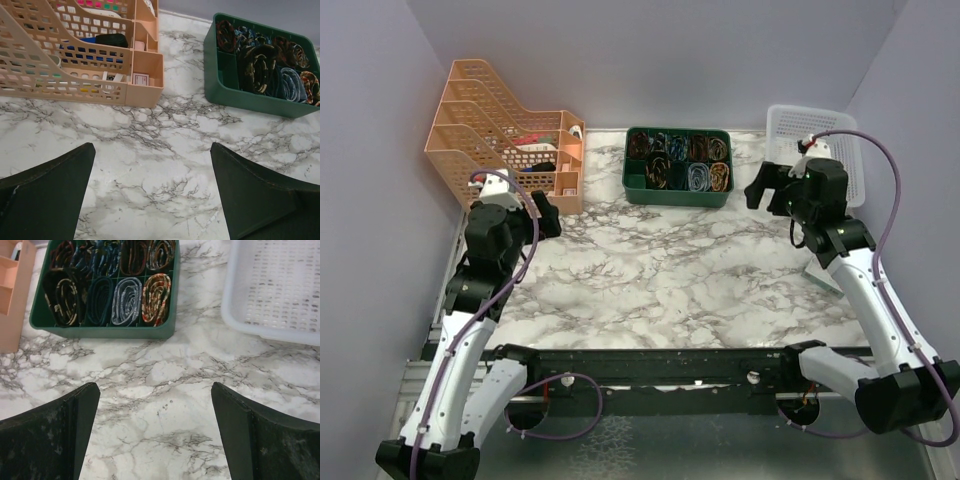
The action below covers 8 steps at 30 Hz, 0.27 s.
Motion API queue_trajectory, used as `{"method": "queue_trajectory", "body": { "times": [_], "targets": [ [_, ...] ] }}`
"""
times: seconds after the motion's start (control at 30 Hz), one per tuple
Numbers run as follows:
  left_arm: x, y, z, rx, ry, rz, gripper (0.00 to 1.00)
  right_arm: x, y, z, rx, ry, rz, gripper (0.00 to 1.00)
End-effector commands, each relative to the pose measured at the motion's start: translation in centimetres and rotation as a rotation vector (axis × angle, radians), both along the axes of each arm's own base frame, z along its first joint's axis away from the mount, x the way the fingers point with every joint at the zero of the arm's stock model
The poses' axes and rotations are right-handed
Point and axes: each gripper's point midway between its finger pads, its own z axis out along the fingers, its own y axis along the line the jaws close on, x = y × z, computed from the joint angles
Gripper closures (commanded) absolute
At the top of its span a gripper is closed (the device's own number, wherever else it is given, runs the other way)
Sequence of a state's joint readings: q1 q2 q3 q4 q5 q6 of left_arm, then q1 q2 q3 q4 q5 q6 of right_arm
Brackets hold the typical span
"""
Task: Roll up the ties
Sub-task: Reset both arms
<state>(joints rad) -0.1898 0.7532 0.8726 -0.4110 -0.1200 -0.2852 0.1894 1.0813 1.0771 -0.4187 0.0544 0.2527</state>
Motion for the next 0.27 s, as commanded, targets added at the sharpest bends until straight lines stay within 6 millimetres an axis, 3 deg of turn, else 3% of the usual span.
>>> {"method": "queue_trajectory", "body": {
  "times": [0.0,0.23],
  "targets": [
    [-0.54,0.58,-0.55,0.065,0.014,-0.01,0.01,-0.47,1.87,0.68,0.02,-0.046,0.125,0.0],
    [-0.04,0.13,-1.54,0.048,0.057,-0.019,0.01,-0.71,2.3,0.04,0.034,-0.04,0.147,0.0]
  ]
}}
